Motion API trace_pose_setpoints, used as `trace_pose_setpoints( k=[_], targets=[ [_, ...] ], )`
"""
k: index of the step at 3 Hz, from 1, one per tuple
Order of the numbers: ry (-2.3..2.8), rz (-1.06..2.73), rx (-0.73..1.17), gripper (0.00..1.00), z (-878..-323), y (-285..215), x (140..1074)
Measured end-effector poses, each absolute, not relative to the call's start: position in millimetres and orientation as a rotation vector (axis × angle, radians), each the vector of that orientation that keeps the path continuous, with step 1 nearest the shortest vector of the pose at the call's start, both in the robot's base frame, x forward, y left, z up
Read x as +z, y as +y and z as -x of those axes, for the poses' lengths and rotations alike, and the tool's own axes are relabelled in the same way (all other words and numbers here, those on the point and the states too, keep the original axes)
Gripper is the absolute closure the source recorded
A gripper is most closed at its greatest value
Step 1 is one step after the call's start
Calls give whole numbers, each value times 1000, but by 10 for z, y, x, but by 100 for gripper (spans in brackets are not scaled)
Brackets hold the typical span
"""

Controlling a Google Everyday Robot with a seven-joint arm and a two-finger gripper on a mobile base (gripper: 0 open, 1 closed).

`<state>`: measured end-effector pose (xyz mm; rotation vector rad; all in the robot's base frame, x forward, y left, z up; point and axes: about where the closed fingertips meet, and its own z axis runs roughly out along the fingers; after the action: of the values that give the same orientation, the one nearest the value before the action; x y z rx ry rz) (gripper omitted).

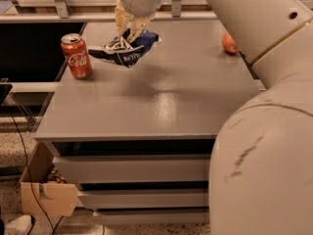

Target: Move blue chip bag near coke can

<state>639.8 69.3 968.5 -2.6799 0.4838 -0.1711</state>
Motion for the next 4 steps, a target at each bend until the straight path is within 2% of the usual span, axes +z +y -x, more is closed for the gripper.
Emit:
trace_pose_setpoints(
  k=[2,3,4],
  targets=[
    [446,2676,-137,100,-6421,900,9614],
    [449,2672,-131,83,-6440,970,9605],
    [462,2664,-115,59,-6481,995,9590]
  ],
)
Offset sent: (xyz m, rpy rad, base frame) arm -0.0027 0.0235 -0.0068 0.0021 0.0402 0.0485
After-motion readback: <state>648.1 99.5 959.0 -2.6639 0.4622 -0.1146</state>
